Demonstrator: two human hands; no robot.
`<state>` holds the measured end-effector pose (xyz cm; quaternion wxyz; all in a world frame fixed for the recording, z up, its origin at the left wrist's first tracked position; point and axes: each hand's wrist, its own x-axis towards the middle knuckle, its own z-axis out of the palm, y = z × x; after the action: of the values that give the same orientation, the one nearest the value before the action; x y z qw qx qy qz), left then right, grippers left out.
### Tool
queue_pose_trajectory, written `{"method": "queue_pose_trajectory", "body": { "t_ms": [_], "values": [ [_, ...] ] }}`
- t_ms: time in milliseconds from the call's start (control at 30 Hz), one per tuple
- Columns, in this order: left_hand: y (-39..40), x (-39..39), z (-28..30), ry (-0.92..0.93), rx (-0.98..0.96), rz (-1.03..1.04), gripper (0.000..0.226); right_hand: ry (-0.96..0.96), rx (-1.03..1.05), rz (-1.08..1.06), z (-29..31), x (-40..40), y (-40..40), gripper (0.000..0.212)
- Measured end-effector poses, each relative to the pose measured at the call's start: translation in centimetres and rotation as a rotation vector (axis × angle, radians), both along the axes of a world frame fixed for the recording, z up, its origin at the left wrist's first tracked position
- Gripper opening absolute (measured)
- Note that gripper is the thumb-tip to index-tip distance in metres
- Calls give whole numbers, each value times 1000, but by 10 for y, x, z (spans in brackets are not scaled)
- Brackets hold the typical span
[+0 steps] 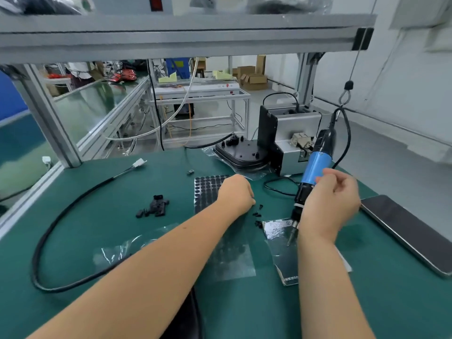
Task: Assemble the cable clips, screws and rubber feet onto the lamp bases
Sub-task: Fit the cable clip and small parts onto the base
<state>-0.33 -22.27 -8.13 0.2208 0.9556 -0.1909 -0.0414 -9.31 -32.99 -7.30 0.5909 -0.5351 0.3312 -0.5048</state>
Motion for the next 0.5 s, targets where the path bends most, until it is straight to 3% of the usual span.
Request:
{"method": "queue_pose_trajectory", "body": {
  "t_ms": [133, 267, 400, 500],
  "values": [
    [0, -3, -3, 16, -40, 26, 5, 143, 45, 8, -7, 3, -10, 8],
    [1, -9, -5, 14, -58, 21, 11, 250, 138, 295, -14, 8, -12, 35],
    [6, -17, 9, 19, -154, 17, 1, 24, 410, 536, -10, 9, -11, 29],
    [29, -36, 30, 132, -367, -8, 15, -247, 578, 648, 2, 7, -5, 29]
  ]
}}
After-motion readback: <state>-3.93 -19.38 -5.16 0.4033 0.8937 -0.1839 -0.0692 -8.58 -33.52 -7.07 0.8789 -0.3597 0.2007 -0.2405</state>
